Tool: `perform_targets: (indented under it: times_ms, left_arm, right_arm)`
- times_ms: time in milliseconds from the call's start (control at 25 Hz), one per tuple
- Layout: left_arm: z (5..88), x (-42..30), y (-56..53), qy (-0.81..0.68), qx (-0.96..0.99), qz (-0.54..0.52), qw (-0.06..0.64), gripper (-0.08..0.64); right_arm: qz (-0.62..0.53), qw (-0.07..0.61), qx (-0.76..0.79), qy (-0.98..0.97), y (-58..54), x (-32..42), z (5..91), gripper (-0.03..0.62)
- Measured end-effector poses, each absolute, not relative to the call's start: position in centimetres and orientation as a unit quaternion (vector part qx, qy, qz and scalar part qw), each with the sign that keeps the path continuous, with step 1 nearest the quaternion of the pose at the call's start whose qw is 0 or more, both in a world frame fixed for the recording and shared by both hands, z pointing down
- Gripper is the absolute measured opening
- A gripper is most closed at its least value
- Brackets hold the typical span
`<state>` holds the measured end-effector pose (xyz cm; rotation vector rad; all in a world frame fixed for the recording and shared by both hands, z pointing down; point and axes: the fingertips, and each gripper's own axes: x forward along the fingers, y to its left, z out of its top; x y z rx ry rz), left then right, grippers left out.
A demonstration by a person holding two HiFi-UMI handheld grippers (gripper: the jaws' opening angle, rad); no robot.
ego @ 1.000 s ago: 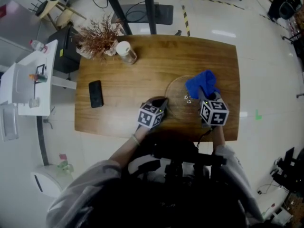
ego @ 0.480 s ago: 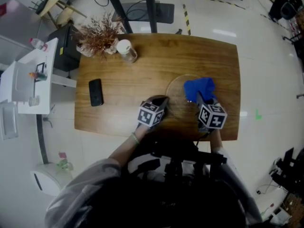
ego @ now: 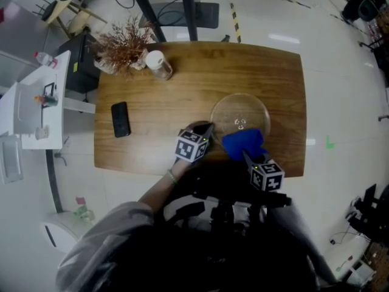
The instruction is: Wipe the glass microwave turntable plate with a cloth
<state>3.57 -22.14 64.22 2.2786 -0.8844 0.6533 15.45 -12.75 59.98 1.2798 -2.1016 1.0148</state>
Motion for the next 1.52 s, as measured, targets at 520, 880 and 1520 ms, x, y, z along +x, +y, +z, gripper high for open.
perform_targets:
  times_ms: [520,880,1520]
  left_arm:
    - [64.3,3.6,-22.1,-0.333,0.859,0.244,0.302,0.005]
    - [64.4,3.5,-22.2,-0.340,0.858,0.250,0.293,0.005]
    - [64.4,3.4,-22.2,-0.348,0.855,0.255,0.289,0.005]
  right_arm:
    - [0.326,0.213,0.504,-0.771,-17.1,18.0,56.6,0.081]
    - [0.303,0.156,0.624,-0.703,-27.9,26.7,56.2,0.081]
    - [0.358,0.212,0.507,-0.755,-12.8,20.5,58.9,0.081]
